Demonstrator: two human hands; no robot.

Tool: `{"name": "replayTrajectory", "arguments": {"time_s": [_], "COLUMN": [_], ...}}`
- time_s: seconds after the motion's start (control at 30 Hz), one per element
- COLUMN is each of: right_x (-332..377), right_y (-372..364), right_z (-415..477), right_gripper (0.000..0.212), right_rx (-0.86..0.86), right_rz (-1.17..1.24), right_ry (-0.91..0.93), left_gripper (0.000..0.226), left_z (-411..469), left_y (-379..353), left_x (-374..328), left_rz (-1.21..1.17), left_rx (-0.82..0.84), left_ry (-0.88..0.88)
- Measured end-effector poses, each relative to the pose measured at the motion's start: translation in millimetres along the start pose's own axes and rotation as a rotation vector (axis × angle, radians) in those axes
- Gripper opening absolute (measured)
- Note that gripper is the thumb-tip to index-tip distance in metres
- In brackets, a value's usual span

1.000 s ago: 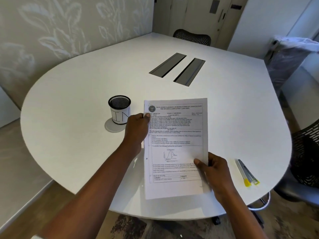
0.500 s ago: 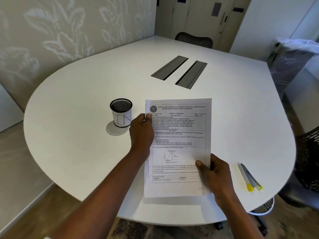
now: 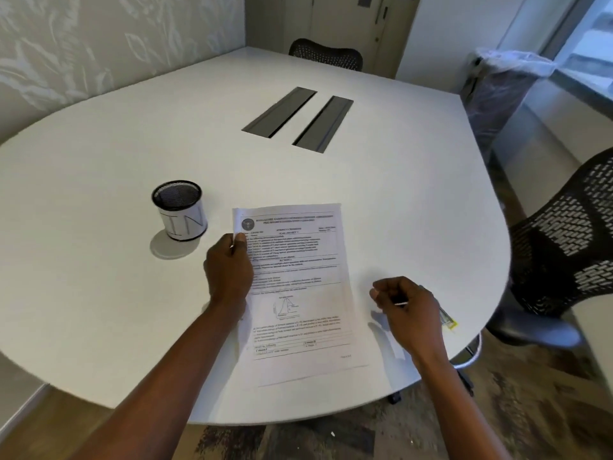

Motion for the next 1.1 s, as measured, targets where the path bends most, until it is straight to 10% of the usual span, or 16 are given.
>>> {"name": "replayTrajectory", "arguments": {"time_s": [0.2,0.53,0.83,1.1], "right_x": [-12,-27,-28,33], "right_y": [47,63,54,8], "right_z": [22,33,48,64], "right_gripper": [0.029,0.071,0.027,0.044], "right_rx": [-0.186,0.026,0.035,0.228], "right_rz": [-0.366,-0.849,-0.59,0.471], "right_ry": [0.081,-0.215,-0.33,-0.105], "left_gripper": [0.049,0.047,0.047,0.051], "left_z": [-5,-17,-24,-22], "left_y": [-4,-3,-5,-4], "left_x": [25,20,15,19], "left_rz": [0.012,0.122,0.132,0.087], "left_rx": [0.055,-0.01,-0.015,-0.042], "left_ry": [-0.017,-0.153,-0.155,-0.193]}}
Point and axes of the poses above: each hand's wrist, its own z-axis towards the middle knuckle, its own y-axis out of the back of the hand, x = y × z, the point moved 3 cm from there along z, towards the middle knuckle, and after that the axes turned 7 degrees about -x, right-handed, at the moved point
